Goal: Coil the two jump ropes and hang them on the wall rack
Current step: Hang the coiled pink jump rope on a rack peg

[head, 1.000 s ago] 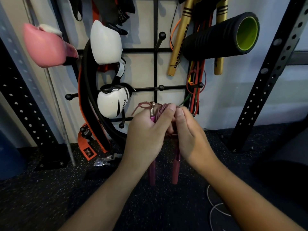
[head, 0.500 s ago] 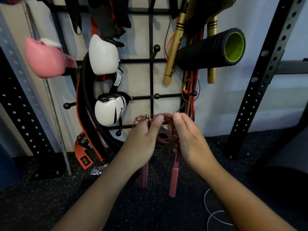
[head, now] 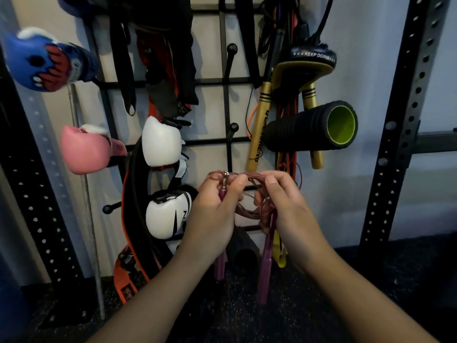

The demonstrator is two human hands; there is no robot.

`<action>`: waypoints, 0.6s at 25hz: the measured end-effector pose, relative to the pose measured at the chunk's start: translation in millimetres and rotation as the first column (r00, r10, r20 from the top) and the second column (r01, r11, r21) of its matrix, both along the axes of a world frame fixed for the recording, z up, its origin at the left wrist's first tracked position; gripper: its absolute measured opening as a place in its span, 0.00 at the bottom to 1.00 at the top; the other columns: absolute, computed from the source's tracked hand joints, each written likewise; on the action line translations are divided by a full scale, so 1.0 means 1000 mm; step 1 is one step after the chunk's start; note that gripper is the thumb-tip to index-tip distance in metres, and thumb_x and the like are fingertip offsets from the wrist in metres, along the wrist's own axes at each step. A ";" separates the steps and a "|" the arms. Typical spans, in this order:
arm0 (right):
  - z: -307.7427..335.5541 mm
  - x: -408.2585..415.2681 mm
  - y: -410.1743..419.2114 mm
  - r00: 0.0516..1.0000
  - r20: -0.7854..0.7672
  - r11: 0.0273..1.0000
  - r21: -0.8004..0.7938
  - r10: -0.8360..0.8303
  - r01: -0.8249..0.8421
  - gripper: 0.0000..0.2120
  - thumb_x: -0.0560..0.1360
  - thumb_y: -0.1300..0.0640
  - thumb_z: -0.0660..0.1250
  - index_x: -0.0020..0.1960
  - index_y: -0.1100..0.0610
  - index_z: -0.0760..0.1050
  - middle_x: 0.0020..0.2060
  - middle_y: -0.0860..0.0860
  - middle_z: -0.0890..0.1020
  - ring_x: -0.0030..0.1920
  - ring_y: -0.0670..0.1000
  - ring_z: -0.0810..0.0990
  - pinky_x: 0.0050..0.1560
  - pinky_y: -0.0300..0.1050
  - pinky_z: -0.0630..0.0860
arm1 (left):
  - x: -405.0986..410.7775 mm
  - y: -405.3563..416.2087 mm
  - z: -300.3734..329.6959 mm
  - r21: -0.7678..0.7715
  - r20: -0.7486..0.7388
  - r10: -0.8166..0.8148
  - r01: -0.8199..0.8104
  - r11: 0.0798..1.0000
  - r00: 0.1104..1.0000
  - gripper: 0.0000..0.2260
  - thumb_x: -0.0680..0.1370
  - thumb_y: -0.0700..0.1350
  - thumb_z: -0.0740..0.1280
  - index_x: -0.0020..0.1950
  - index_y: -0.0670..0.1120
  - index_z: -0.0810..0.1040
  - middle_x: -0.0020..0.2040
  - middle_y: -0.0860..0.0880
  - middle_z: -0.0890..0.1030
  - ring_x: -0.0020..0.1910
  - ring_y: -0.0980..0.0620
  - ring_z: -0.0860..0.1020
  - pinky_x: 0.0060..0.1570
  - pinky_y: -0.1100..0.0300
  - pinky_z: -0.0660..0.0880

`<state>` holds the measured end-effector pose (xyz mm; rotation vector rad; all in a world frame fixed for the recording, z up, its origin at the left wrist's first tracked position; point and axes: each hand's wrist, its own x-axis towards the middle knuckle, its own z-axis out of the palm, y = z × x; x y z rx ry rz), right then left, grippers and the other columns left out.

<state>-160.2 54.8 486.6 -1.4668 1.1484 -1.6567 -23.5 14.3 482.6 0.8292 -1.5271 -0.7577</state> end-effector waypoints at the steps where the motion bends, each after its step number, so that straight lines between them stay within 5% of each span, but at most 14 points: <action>1: 0.008 -0.003 -0.013 1.000 0.002 1.000 -0.018 0.003 -0.003 0.12 0.85 0.45 0.56 0.56 0.46 0.77 0.40 0.54 0.82 0.37 0.58 0.78 0.35 0.43 0.74 | -0.005 -0.012 0.006 -0.016 -0.022 0.002 -0.002 1.000 1.000 0.09 0.82 0.56 0.66 0.47 0.54 0.78 0.35 0.59 0.81 0.31 0.62 0.77 0.36 0.61 0.71; 5: 0.035 -0.014 -0.074 0.998 -0.042 0.998 -0.048 -0.043 0.041 0.13 0.86 0.46 0.56 0.57 0.50 0.77 0.38 0.51 0.78 0.35 0.49 0.76 0.31 0.43 0.73 | -0.021 -0.070 0.032 -0.104 -0.023 0.051 -0.053 0.993 0.998 0.10 0.83 0.56 0.65 0.49 0.51 0.79 0.36 0.57 0.81 0.36 0.57 0.81 0.41 0.56 0.77; 9: 0.055 -0.022 -0.138 0.997 -0.055 0.996 -0.083 -0.047 0.043 0.14 0.86 0.48 0.55 0.59 0.54 0.76 0.42 0.60 0.78 0.40 0.54 0.76 0.34 0.47 0.73 | -0.033 -0.137 0.049 -0.109 -0.061 0.081 -0.088 0.990 0.995 0.13 0.82 0.59 0.65 0.49 0.50 0.79 0.33 0.57 0.76 0.33 0.55 0.75 0.40 0.53 0.72; 12: 0.067 -0.031 -0.188 0.997 -0.060 0.995 -0.089 -0.044 0.038 0.15 0.86 0.49 0.55 0.60 0.56 0.75 0.42 0.56 0.76 0.40 0.54 0.73 0.34 0.47 0.71 | -0.043 -0.185 0.062 -0.136 -0.014 0.114 -0.115 0.984 0.993 0.14 0.84 0.56 0.63 0.52 0.47 0.79 0.36 0.56 0.77 0.33 0.58 0.75 0.39 0.58 0.72; 15: 0.076 -0.040 -0.235 0.997 -0.056 0.995 -0.093 -0.048 0.042 0.15 0.87 0.49 0.55 0.60 0.58 0.75 0.38 0.52 0.75 0.39 0.53 0.73 0.32 0.42 0.71 | -0.048 -0.232 0.081 -0.163 0.057 0.105 -0.094 0.982 0.993 0.15 0.84 0.54 0.64 0.53 0.43 0.80 0.42 0.50 0.84 0.40 0.54 0.82 0.46 0.51 0.80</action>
